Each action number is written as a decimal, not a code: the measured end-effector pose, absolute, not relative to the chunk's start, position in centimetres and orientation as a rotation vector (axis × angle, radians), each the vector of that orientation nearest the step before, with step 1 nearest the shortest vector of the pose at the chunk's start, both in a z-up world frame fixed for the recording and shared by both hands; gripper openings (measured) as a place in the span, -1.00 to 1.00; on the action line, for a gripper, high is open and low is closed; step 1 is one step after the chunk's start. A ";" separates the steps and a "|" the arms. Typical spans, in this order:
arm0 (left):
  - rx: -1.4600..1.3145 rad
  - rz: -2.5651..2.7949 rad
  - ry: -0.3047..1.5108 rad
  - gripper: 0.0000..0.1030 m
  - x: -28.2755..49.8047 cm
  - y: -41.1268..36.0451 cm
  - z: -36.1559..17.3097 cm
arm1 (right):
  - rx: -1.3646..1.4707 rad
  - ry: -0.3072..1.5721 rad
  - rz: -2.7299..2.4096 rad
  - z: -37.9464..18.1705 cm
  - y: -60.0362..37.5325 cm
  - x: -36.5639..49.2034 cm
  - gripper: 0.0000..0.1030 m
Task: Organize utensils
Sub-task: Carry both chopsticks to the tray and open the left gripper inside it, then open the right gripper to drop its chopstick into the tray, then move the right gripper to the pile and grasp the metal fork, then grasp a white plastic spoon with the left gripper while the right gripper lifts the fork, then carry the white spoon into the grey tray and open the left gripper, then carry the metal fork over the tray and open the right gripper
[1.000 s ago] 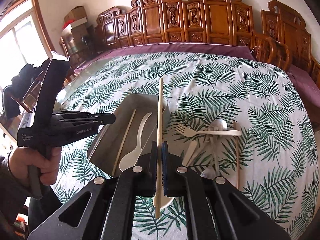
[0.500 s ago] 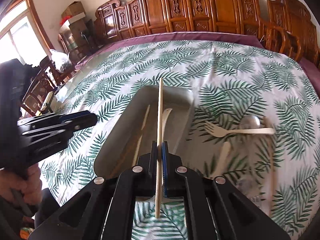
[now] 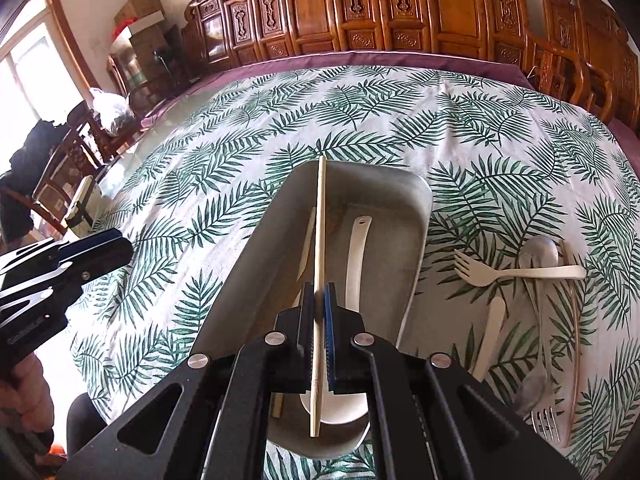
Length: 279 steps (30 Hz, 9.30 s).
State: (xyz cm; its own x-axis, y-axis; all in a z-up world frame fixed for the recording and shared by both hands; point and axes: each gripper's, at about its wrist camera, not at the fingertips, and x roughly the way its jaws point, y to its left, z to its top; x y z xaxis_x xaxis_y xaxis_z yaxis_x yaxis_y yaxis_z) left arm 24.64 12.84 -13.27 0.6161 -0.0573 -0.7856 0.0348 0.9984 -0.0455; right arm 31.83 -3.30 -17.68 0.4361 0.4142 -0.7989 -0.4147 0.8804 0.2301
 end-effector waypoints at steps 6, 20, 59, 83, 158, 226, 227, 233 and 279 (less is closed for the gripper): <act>-0.024 -0.051 0.906 -0.63 24.4 13.2 -13.2 | 0.002 1.005 0.509 -18.1 -2.8 32.1 -0.88; -0.026 -0.094 0.901 -0.63 23.4 11.3 -12.8 | -0.039 0.931 0.557 -16.0 -6.3 30.5 -0.87; 0.039 -0.284 0.910 -0.17 22.0 -2.1 -14.5 | -0.105 1.043 0.385 -23.2 -19.8 33.7 -0.57; 0.052 -0.308 0.941 -0.17 21.6 -4.9 -15.7 | -0.150 1.103 0.359 -23.2 -22.3 29.8 -0.85; 0.156 -0.191 1.120 -0.88 26.0 -11.4 -22.1 | -0.015 1.008 0.434 -19.7 -27.3 25.5 -0.85; -0.010 -0.097 0.899 -0.63 24.2 6.0 -13.5 | -0.101 0.946 0.581 -14.6 -10.0 26.5 -0.85; -0.009 -0.095 0.893 -0.60 24.0 6.3 -13.3 | -0.102 0.947 0.584 -14.6 -9.5 26.7 -0.85; -0.001 -0.074 0.855 -0.07 23.1 8.1 -12.3 | -0.095 0.959 0.590 -14.7 -7.2 28.0 -0.85; -0.005 -0.072 0.781 0.77 20.8 11.5 -12.6 | -0.053 0.958 0.569 -14.8 -6.5 32.0 -0.82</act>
State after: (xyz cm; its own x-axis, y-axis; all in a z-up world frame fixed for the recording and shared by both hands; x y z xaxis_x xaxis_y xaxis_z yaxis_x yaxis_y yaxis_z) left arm 20.75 11.49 -12.62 0.7080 -0.0666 -0.7031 0.0631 0.9975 -0.0309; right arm 32.00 -6.46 -14.80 0.4408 0.4352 -0.7851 -0.4813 0.8528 0.2026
